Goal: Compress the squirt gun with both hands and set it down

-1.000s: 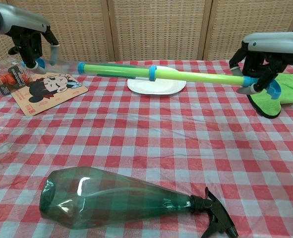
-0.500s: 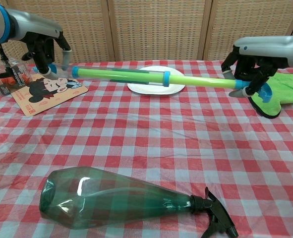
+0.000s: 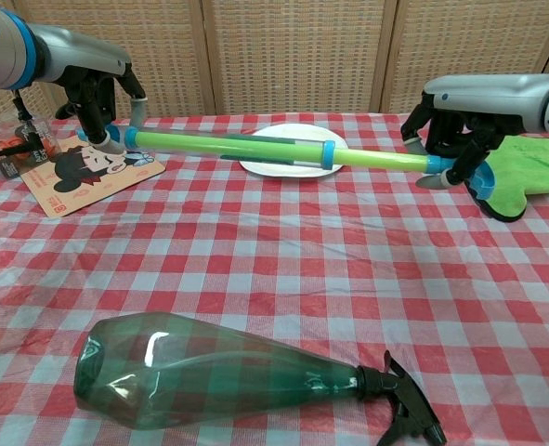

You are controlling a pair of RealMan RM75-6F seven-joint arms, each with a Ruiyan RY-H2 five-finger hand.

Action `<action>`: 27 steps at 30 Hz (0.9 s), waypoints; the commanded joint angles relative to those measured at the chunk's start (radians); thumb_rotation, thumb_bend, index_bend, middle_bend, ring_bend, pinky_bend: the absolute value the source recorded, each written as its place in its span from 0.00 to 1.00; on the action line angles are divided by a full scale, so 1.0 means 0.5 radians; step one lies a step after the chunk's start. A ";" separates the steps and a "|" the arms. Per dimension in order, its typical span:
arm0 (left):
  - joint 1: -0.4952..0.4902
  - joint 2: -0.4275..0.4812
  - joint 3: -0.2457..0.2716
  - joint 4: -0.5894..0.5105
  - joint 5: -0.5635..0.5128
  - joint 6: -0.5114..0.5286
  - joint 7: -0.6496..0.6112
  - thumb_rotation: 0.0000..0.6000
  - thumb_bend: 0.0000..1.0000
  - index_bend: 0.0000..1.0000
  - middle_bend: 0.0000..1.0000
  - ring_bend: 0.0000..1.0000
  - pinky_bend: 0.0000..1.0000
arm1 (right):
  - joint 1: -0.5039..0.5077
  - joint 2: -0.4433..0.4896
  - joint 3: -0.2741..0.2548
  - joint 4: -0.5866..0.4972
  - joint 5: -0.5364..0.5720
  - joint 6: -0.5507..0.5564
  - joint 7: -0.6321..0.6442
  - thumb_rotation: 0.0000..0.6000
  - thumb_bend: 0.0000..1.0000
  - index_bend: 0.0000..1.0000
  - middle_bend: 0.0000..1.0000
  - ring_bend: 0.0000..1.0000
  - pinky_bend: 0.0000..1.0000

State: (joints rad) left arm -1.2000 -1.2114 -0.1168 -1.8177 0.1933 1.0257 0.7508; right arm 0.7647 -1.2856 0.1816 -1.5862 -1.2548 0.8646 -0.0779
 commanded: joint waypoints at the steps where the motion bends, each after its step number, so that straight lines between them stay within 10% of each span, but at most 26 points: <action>1: 0.002 -0.014 -0.007 -0.003 0.007 0.002 -0.005 1.00 0.33 0.50 0.89 0.82 0.70 | 0.008 -0.004 0.003 -0.009 -0.002 0.000 -0.007 1.00 0.50 0.85 1.00 1.00 0.62; 27: 0.035 -0.103 -0.019 0.004 0.027 0.023 -0.020 1.00 0.33 0.50 0.89 0.82 0.70 | 0.039 -0.089 -0.029 0.079 0.014 -0.032 -0.023 1.00 0.48 0.85 1.00 1.00 0.62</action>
State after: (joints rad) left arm -1.1831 -1.2618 -0.1268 -1.8161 0.2065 1.0370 0.7406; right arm 0.7844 -1.3286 0.1680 -1.5491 -1.2484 0.8491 -0.0896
